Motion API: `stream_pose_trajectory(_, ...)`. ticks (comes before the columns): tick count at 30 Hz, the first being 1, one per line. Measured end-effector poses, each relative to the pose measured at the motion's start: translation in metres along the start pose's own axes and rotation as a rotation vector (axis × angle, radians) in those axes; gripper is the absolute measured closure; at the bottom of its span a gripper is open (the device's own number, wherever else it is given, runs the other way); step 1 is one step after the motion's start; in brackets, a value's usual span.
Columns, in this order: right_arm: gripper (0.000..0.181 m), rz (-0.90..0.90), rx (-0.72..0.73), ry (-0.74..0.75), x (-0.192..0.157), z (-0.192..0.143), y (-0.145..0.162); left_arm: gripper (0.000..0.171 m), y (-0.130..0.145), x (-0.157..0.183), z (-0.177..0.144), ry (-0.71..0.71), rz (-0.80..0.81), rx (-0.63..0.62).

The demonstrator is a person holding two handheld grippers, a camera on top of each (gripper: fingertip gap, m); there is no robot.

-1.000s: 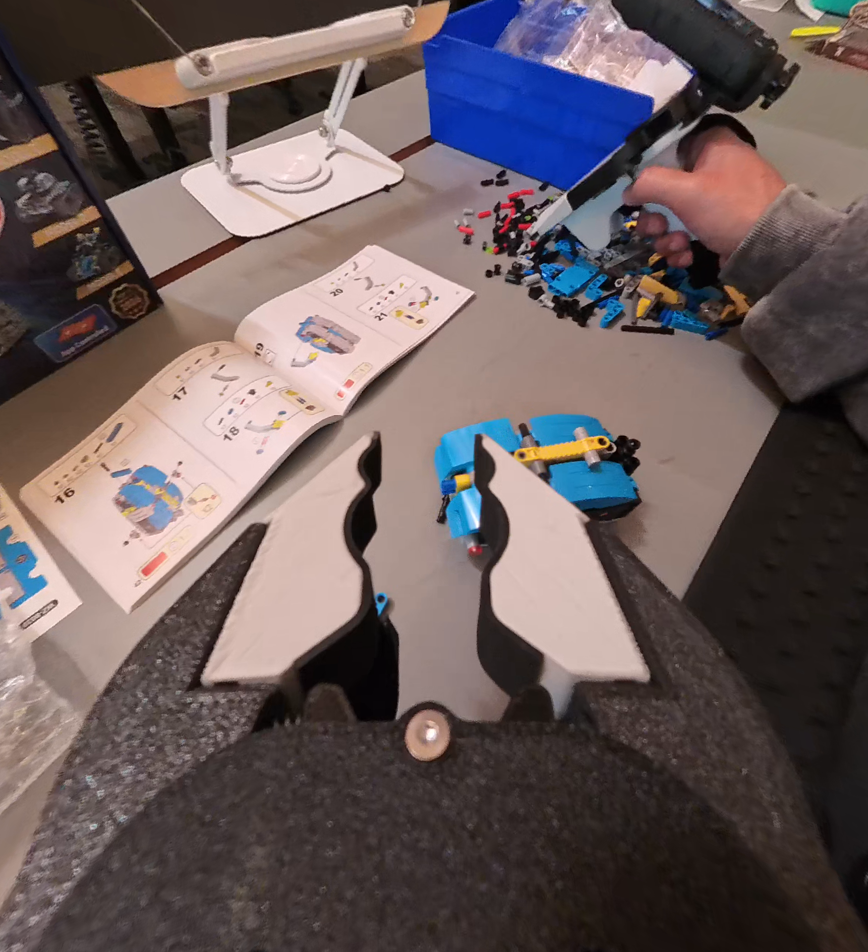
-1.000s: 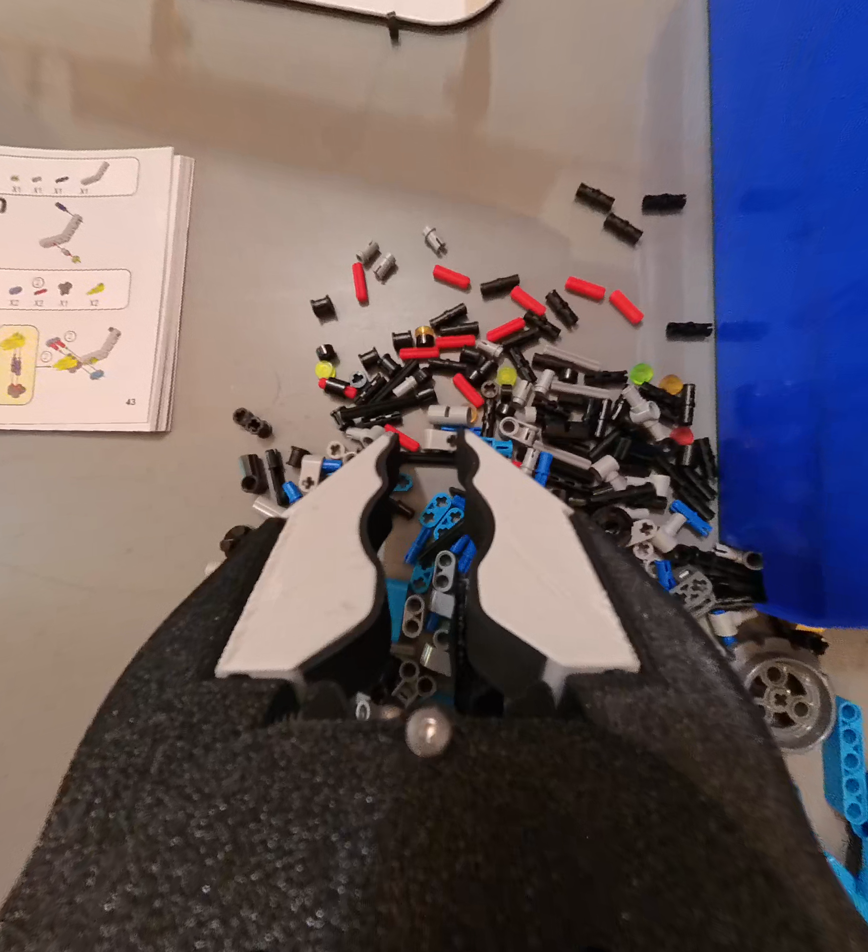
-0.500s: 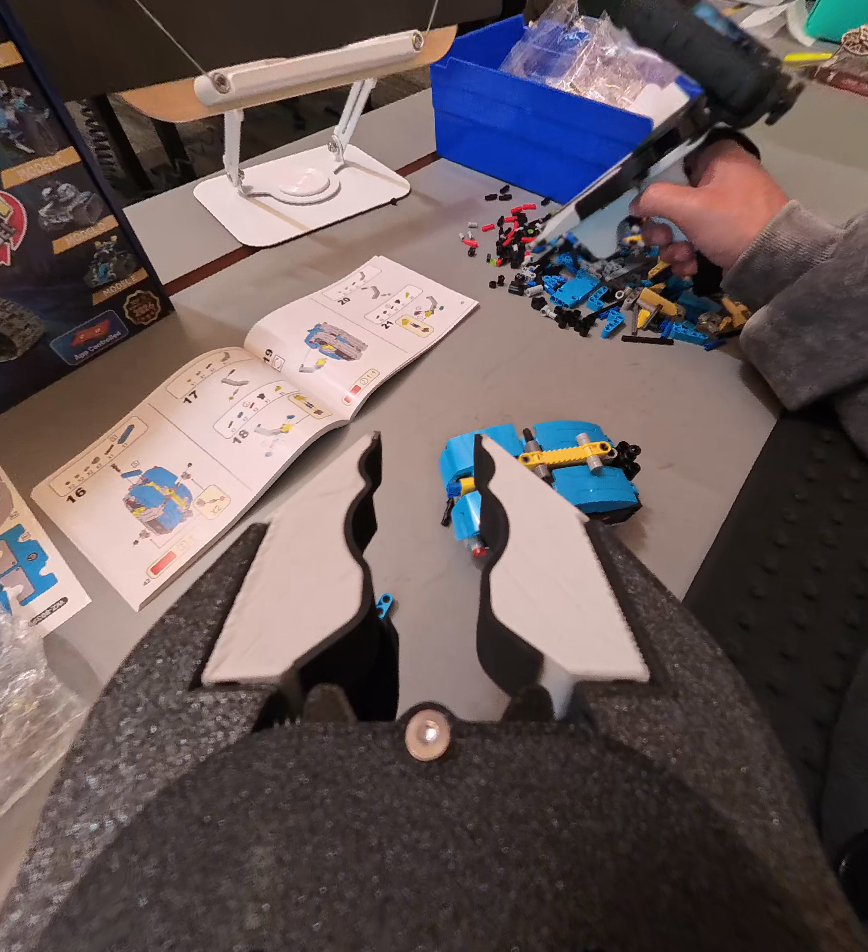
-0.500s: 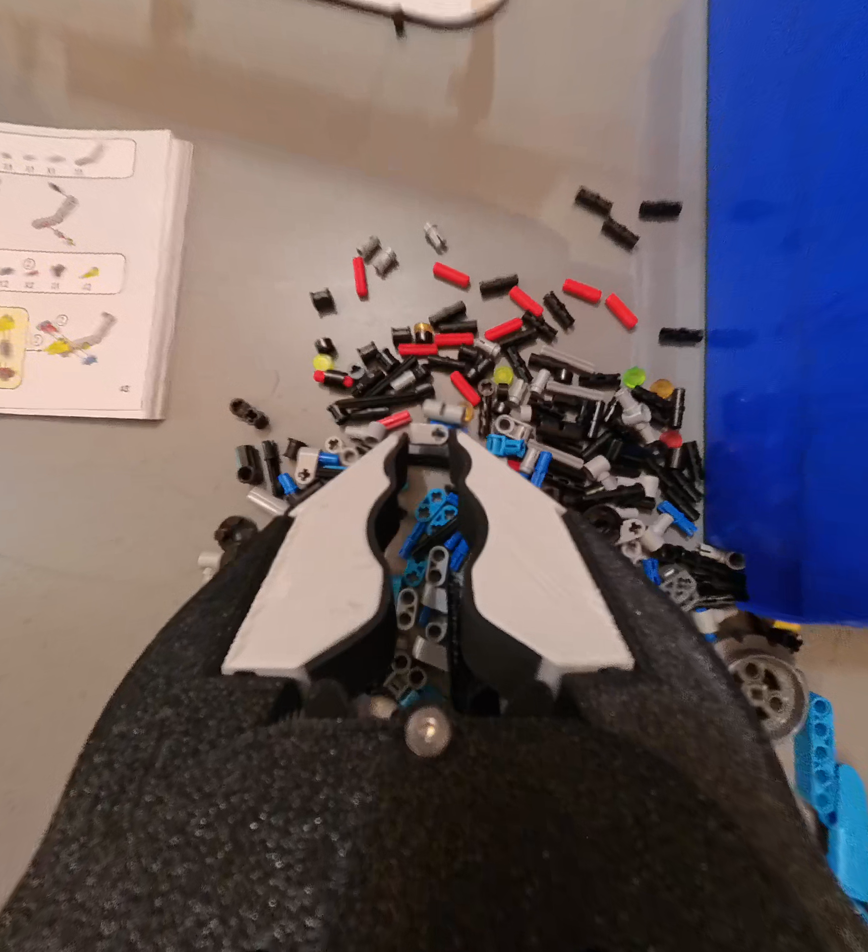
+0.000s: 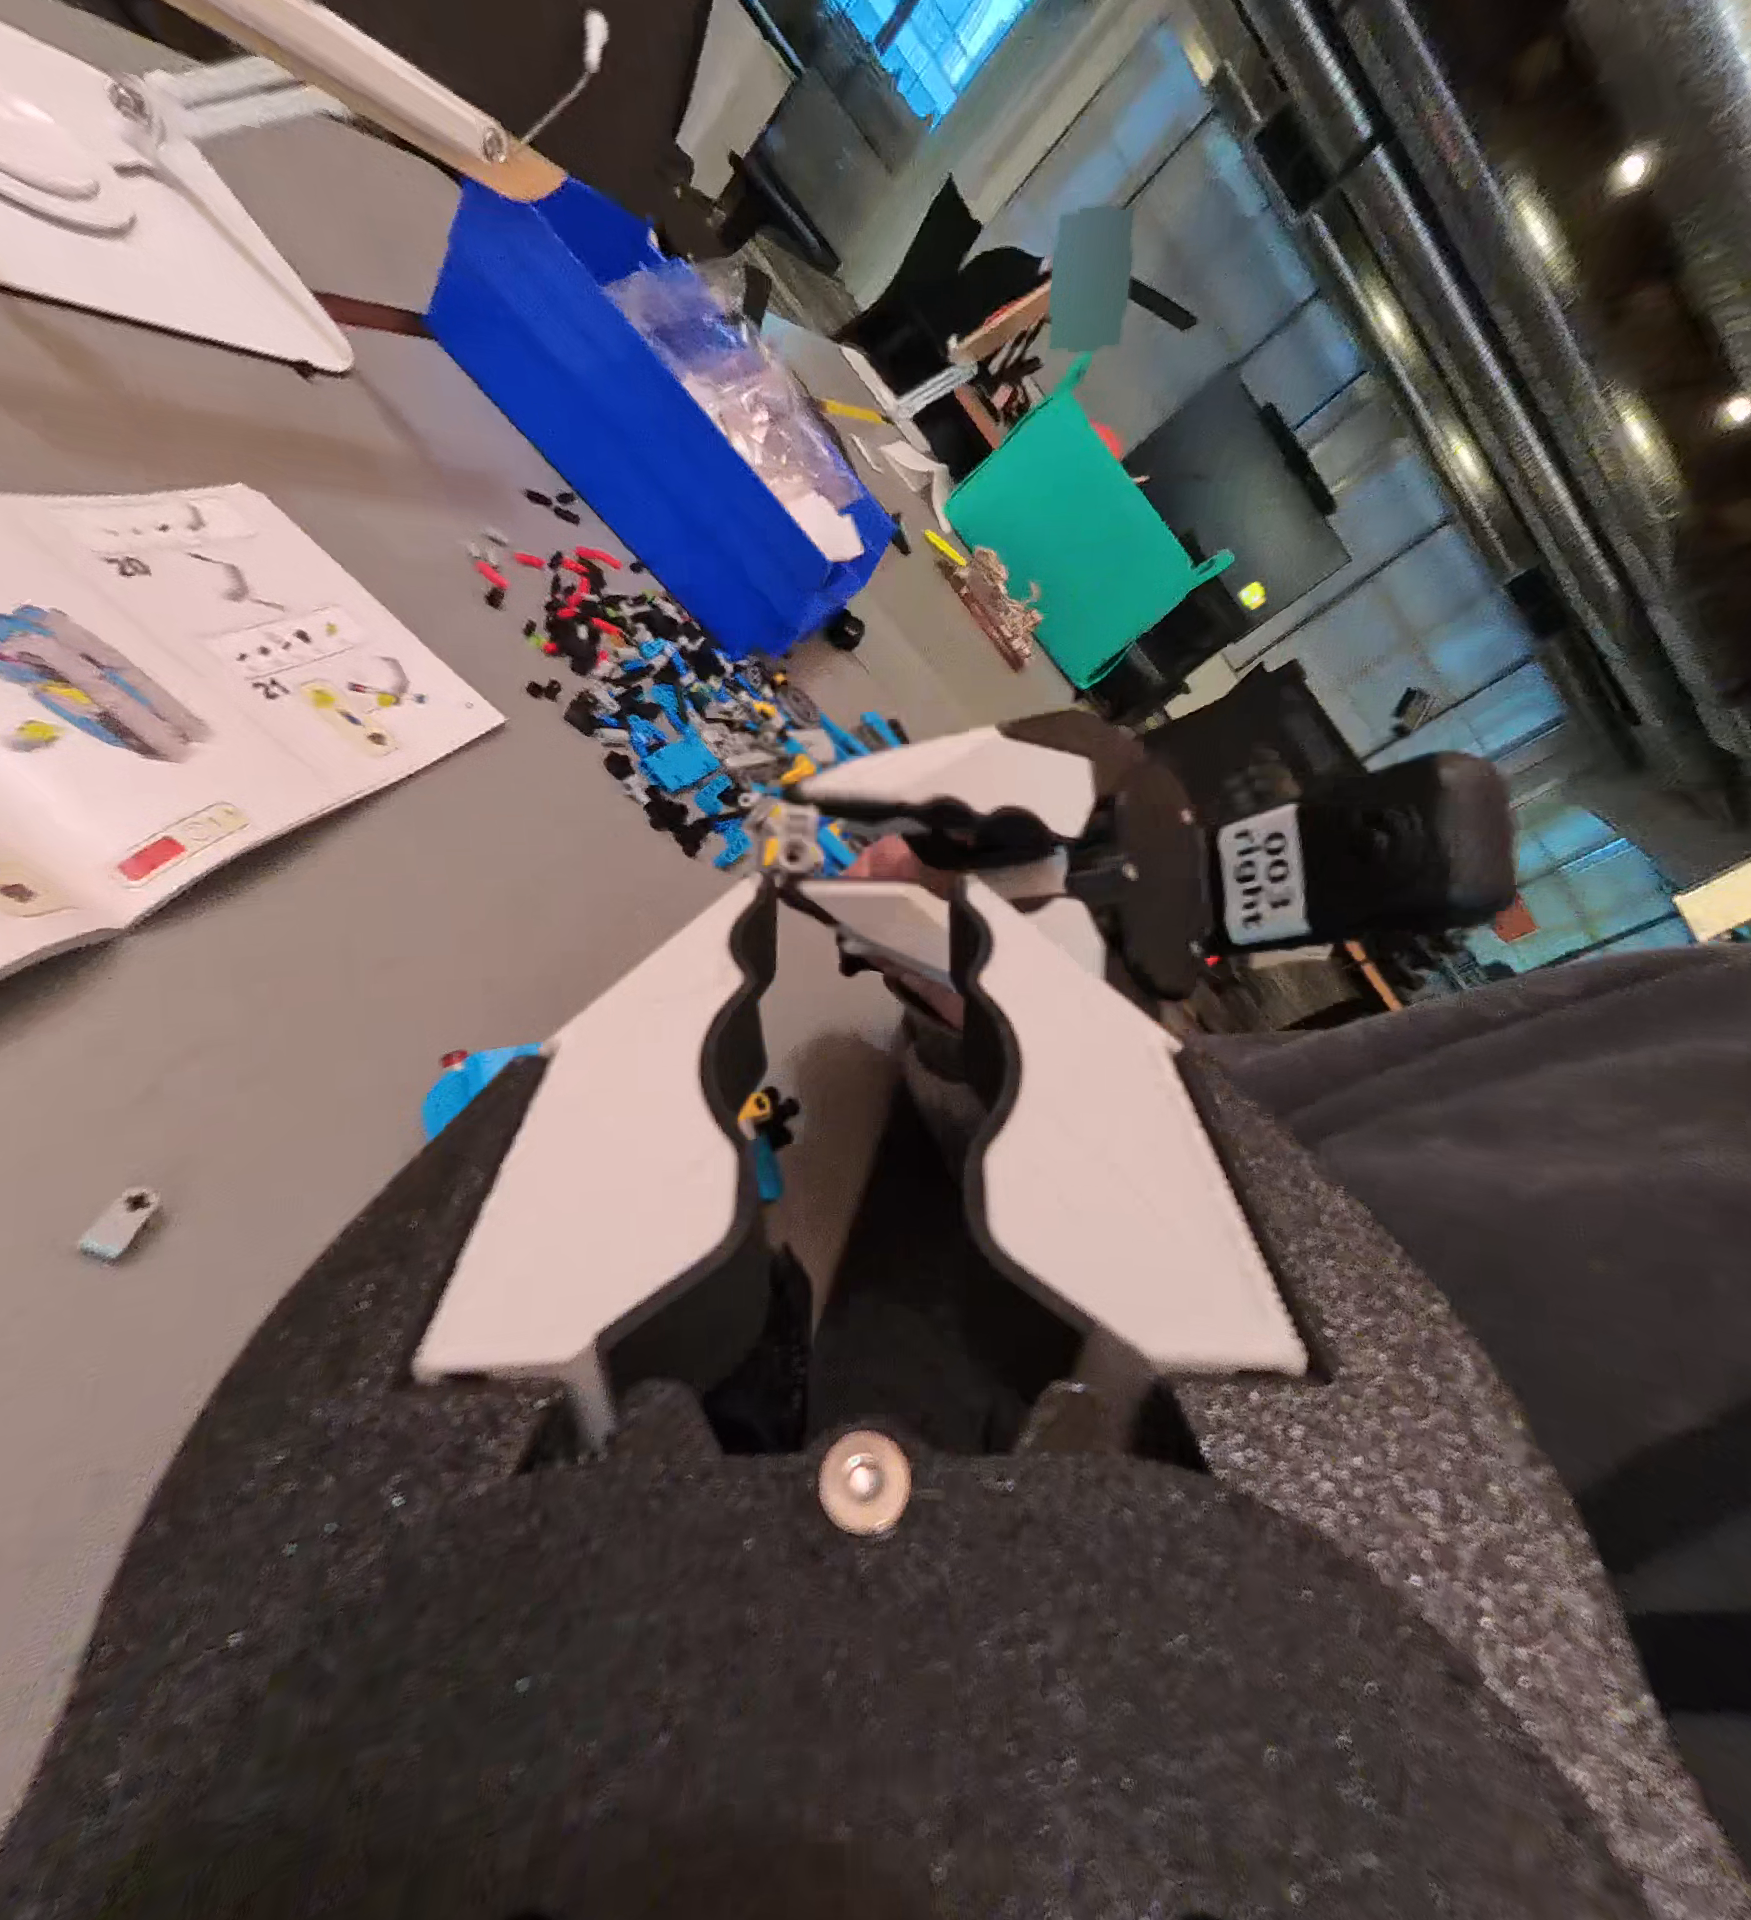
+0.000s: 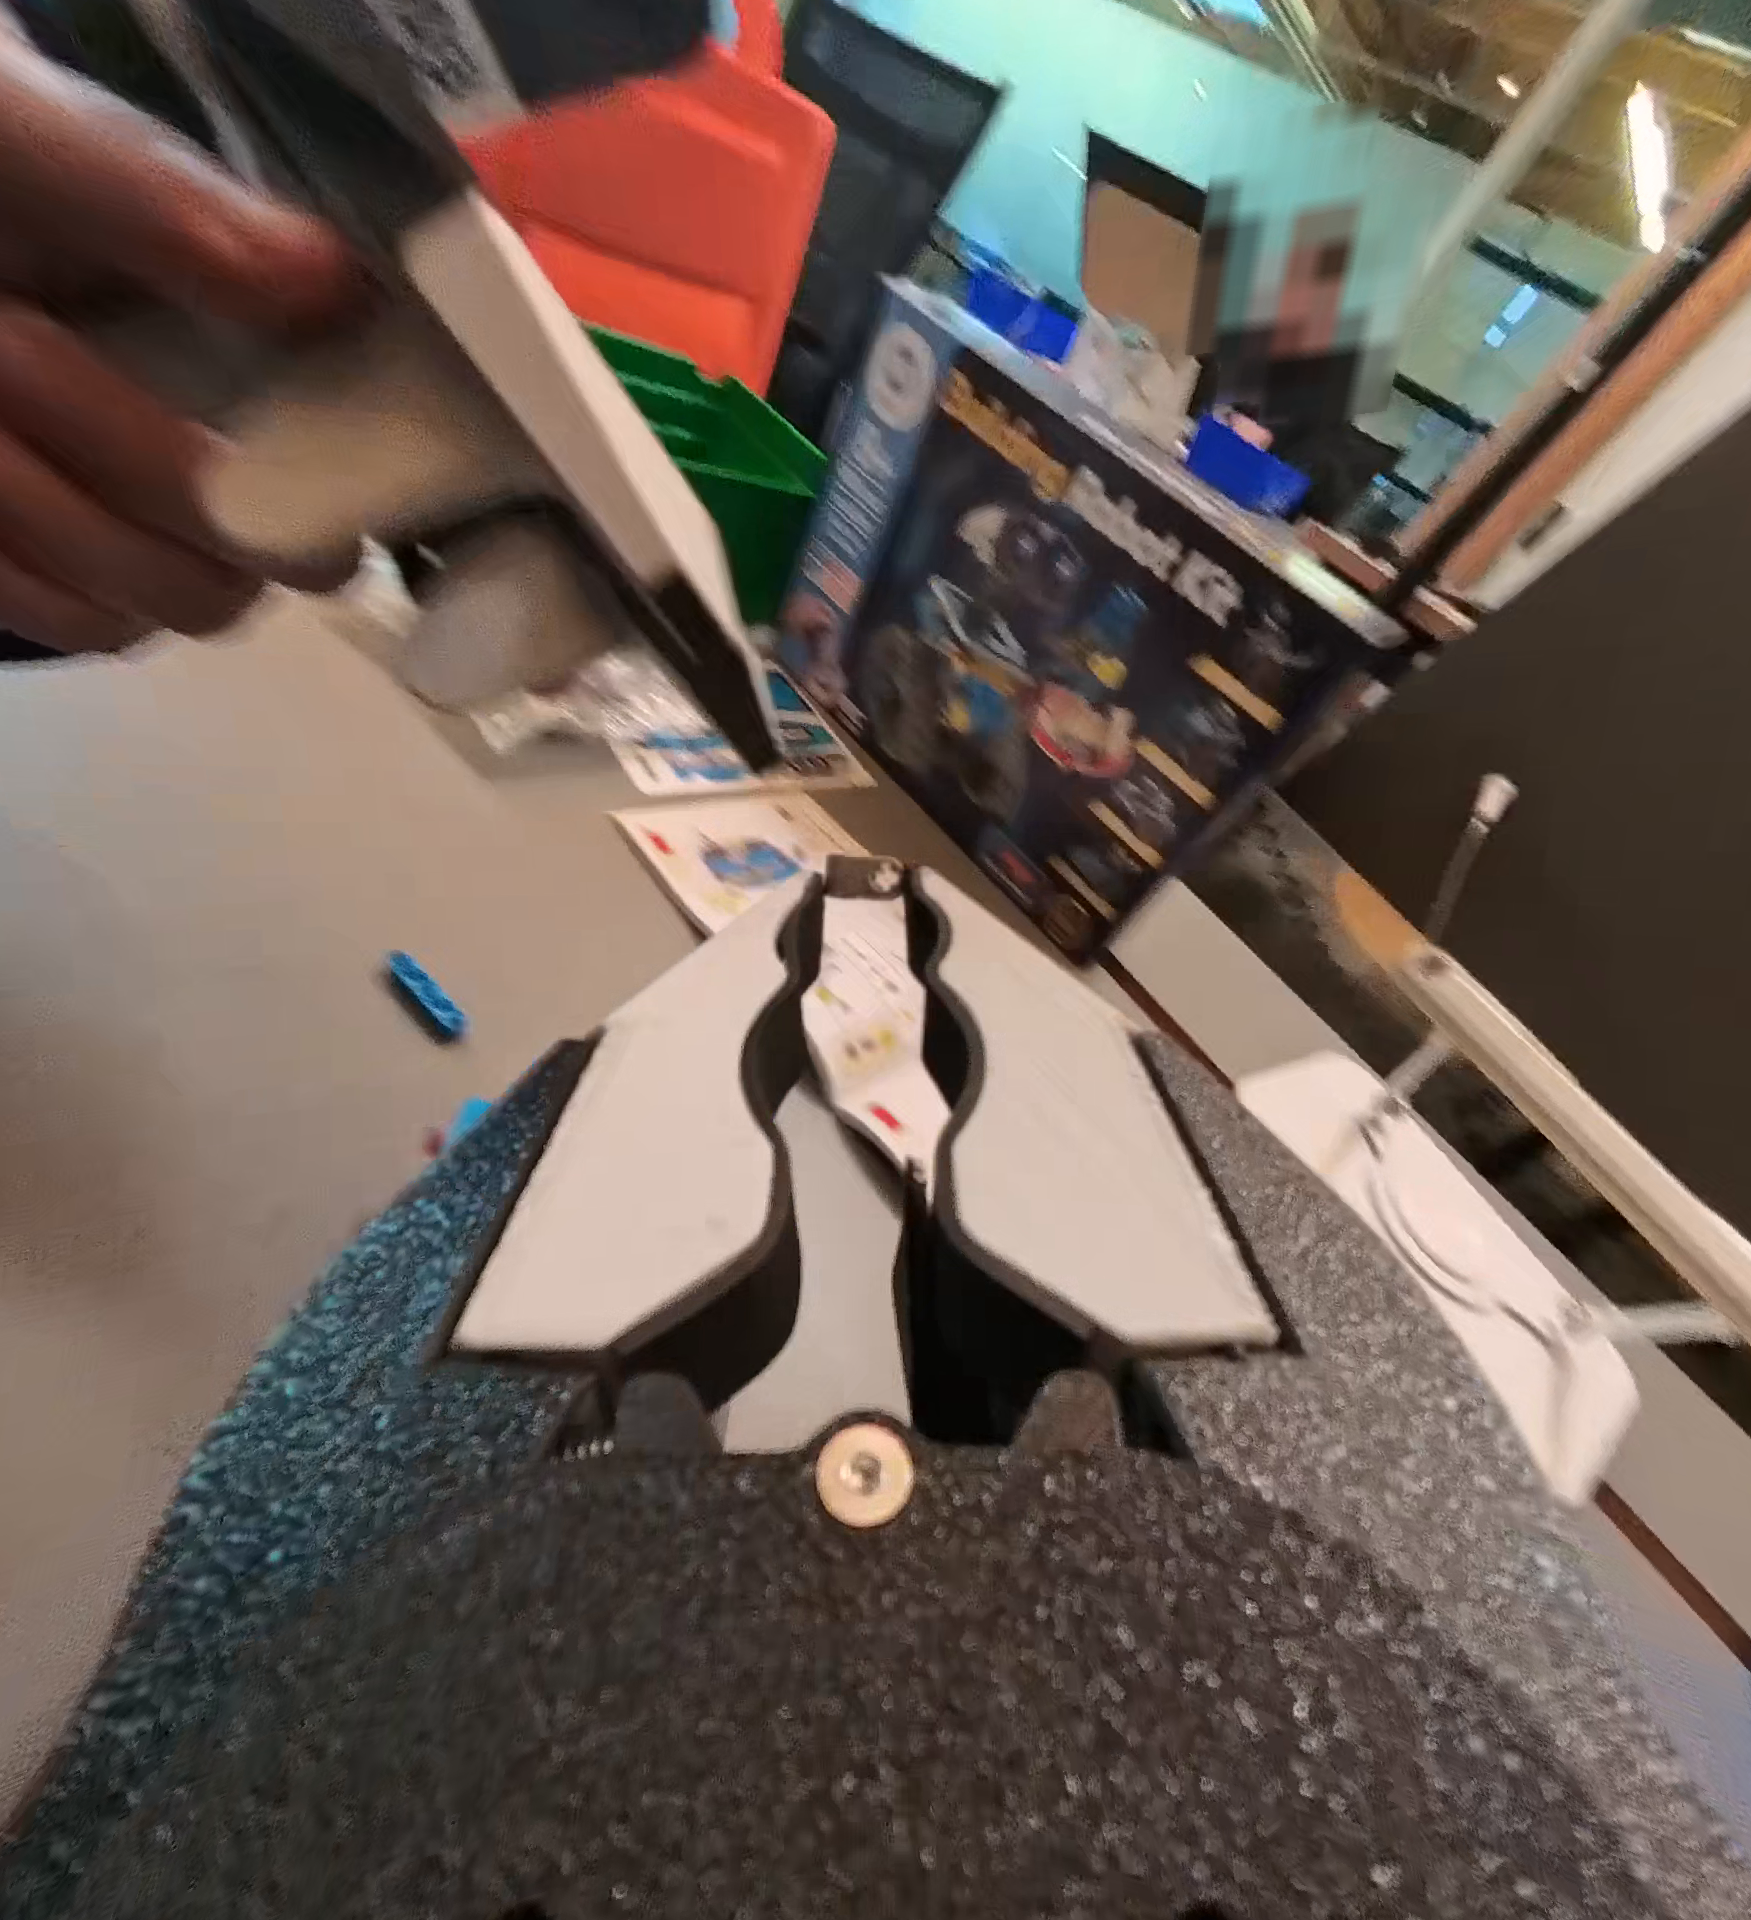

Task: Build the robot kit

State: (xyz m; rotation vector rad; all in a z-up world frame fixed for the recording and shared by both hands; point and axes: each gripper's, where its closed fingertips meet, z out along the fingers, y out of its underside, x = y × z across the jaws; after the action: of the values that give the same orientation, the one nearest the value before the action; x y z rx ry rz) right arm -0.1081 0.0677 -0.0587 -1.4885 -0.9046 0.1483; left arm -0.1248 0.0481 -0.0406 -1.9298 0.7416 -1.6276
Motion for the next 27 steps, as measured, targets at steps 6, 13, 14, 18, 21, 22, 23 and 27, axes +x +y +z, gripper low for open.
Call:
stream_pose_trajectory(6,0.166,0.039,0.052,-0.101,-0.026,0.005,-0.016,0.162,0.011,-0.013,-0.002,-0.052,0.028,-0.029)
stream_pose_trajectory(13,0.166,0.089,0.041,-0.147,-0.029,0.008,-0.009,0.165,0.017,-0.018,0.001,-0.007,-0.015,-0.023)
stream_pose_trajectory(14,0.165,0.107,0.034,-0.155,-0.029,0.009,-0.007,0.165,0.017,-0.020,0.001,-0.014,-0.004,-0.020)
stream_pose_trajectory(18,0.160,0.160,0.021,-0.191,-0.031,0.012,0.000,0.165,0.017,-0.033,-0.003,-0.049,-0.008,0.004)
stream_pose_trajectory(21,0.158,0.220,0.010,-0.192,-0.022,0.011,0.008,0.165,0.021,-0.064,-0.021,-0.206,0.042,-0.002)
stream_pose_trajectory(22,0.158,0.246,0.005,-0.182,-0.016,0.010,0.012,0.165,0.025,-0.080,-0.031,-0.295,0.075,-0.020)
stream_pose_trajectory(23,0.158,0.275,-0.001,-0.168,-0.008,0.009,0.017,0.165,0.031,-0.097,-0.044,-0.394,0.112,-0.048)
stream_pose_trajectory(27,0.159,0.440,0.012,-0.100,0.025,0.003,0.031,0.165,0.063,-0.149,-0.093,-0.695,0.213,-0.217)
